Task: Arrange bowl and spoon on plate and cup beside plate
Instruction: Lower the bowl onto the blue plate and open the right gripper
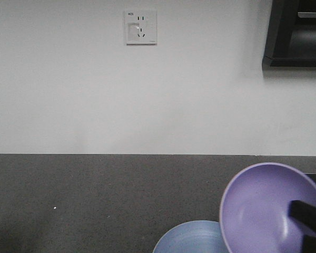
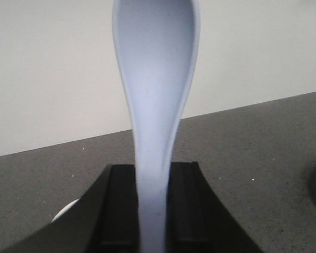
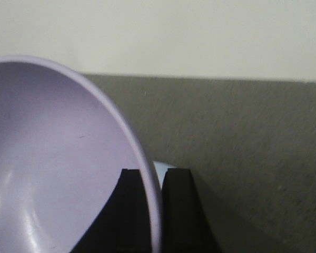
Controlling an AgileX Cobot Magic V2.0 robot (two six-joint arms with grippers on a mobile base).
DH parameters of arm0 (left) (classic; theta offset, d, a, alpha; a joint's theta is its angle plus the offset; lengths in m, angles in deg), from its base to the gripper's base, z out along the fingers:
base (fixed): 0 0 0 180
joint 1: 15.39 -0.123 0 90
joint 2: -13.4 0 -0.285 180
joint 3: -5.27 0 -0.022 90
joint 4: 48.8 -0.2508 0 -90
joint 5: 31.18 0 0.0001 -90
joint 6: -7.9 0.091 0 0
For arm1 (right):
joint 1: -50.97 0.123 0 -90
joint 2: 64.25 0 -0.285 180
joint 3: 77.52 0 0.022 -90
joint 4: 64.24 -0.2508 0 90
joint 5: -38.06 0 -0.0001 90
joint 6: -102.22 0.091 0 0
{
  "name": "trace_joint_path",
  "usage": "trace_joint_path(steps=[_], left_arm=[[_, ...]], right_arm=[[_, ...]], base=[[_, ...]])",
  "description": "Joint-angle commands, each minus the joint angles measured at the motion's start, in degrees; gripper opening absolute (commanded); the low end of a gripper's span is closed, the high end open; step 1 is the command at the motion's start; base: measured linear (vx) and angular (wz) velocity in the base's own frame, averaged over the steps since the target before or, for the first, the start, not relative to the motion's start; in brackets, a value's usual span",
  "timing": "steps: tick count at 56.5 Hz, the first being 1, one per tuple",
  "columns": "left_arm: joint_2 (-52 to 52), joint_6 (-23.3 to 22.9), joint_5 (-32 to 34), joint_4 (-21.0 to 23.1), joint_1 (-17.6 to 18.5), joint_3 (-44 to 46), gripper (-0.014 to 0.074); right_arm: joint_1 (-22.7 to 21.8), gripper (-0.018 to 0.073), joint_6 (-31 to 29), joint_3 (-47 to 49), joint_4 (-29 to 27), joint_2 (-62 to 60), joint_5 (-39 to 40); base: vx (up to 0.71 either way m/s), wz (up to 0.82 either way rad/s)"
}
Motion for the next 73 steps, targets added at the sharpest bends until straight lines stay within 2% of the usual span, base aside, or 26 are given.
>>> trace_joint_path(steps=[1,9,13,26,38,45,50,57,64,73], left_arm=[[0.6,-0.1,4.2,1.0,0.4,1.3,0.0003],[0.6,-0.1,3.6,1.0,0.4,1.3,0.0003],[0.6,-0.1,3.3,1.0,0.4,1.3,0.0003],[0.6,-0.1,3.0,1.0,0.4,1.3,0.0003],[0.6,-0.1,3.0,1.0,0.4,1.3,0.0003],[0.6,-0.1,3.0,1.0,0.4,1.3,0.0003],[0.6,-0.1,3.0,1.0,0.4,1.3,0.0003],[0.6,-0.1,3.0,1.0,0.4,1.3,0.0003],[0.6,-0.1,3.0,1.0,0.4,1.3,0.0003],[0.6,-0.1,3.0,1.0,0.4,1.3,0.0003]], right_arm=[[0.1,-0.0008,1.0,7.4,-0.7,10.3,-4.5],[0.2,-0.0008,0.1,17.8,-0.5,27.5,-15.6],[0.8,-0.0008,0.3,21.7,0.4,33.0,-18.0],[4.2,-0.0008,5.1,27.6,7.2,46.0,-17.8],[5.0,-0.0006,5.0,28.5,6.9,49.7,-16.8],[5.0,0.0025,4.5,28.5,7.7,49.7,-17.1],[5.0,0.0070,3.1,28.5,8.0,49.7,-18.0],[5.0,0.0189,2.8,28.5,8.1,49.7,-18.7],[5.0,0.0361,2.8,28.5,9.4,49.6,-18.9],[5.0,0.0524,2.9,28.5,9.7,47.5,-18.5]], base=[[0.00,0.00],[0.00,0.00],[0.00,0.00],[0.00,0.00],[0.00,0.00],[0.00,0.00],[0.00,0.00],[0.00,0.00],[0.00,0.00],[0.00,0.00]])
